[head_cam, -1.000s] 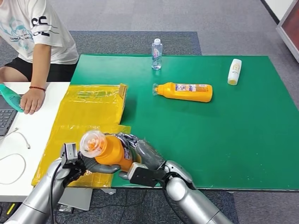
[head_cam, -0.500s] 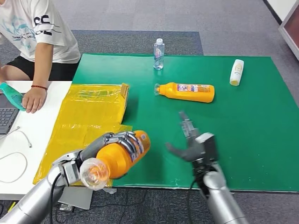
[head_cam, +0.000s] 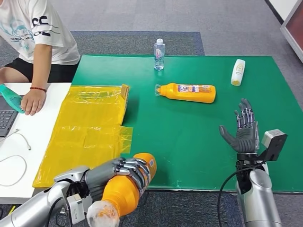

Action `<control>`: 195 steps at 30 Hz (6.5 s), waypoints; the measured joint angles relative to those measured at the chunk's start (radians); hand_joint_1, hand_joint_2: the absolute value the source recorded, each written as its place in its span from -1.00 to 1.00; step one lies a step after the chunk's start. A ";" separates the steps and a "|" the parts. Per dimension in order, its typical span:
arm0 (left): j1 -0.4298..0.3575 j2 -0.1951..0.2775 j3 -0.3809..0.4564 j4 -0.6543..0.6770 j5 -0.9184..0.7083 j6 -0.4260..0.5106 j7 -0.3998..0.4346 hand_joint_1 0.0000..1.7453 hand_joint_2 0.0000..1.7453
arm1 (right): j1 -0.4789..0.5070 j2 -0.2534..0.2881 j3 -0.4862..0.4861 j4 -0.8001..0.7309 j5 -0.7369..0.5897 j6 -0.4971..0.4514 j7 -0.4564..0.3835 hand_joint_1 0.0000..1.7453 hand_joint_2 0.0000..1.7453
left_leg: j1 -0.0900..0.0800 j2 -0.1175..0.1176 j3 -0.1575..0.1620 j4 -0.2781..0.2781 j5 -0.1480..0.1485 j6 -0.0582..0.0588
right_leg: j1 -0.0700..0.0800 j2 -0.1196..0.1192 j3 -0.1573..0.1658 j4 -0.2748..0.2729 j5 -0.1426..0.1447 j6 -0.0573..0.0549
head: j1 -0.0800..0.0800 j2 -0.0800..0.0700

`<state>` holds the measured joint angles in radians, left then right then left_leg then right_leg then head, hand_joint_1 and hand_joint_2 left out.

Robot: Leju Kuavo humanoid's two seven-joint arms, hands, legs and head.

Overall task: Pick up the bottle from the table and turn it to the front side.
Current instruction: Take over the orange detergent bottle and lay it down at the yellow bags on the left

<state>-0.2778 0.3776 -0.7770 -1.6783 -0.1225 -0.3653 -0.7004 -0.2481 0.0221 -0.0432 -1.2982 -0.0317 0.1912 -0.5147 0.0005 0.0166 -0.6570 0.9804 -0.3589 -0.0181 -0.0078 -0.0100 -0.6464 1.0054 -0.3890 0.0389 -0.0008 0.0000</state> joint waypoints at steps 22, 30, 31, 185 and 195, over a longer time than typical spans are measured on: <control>-0.126 0.013 0.175 0.314 -0.469 0.195 0.399 1.00 1.00 | 0.109 0.005 -0.064 -0.019 0.121 0.034 -0.028 -1.00 1.00 | 0.001 0.000 -0.001 0.000 0.001 0.000 | 0.002 0.000 -0.001 0.000 0.001 -0.001 | 0.000 0.000; -0.174 -0.022 0.210 0.345 -0.491 0.194 0.447 1.00 1.00 | 0.120 0.017 -0.057 -0.017 0.146 0.028 -0.019 -1.00 1.00 | 0.000 0.000 -0.002 0.000 0.001 0.000 | 0.001 0.000 -0.002 0.000 0.002 0.000 | 0.000 0.000; -0.180 -0.024 0.211 0.346 -0.497 0.190 0.454 1.00 1.00 | 0.121 0.018 -0.057 -0.016 0.147 0.027 -0.019 -1.00 1.00 | 0.000 0.000 -0.002 0.000 0.001 0.000 | 0.001 0.000 -0.002 0.000 0.002 0.000 | 0.000 0.000; -0.870 0.103 -0.490 0.848 0.377 -0.377 0.439 1.00 1.00 | -0.118 0.114 0.539 0.331 0.110 -0.004 0.020 -1.00 1.00 | 0.005 0.002 -0.013 0.000 0.013 -0.009 | 0.007 0.003 -0.015 0.004 0.013 -0.010 | 0.000 0.000; -0.854 0.095 -0.463 0.884 0.469 -0.467 0.426 1.00 1.00 | -0.130 0.118 0.549 0.344 0.104 0.006 0.016 -1.00 1.00 | 0.005 0.002 -0.013 0.000 0.013 -0.009 | 0.007 0.003 -0.015 0.004 0.013 -0.010 | 0.000 0.000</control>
<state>-1.1314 0.4730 -1.2399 -0.7945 0.3462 -0.8324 -0.2744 -0.3783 0.1404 0.5057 -0.9545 0.0720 0.1973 -0.4982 0.0057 0.0189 -0.6700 0.9804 -0.3455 -0.0266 -0.0012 -0.0075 -0.6617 1.0091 -0.3764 0.0288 -0.0010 0.0000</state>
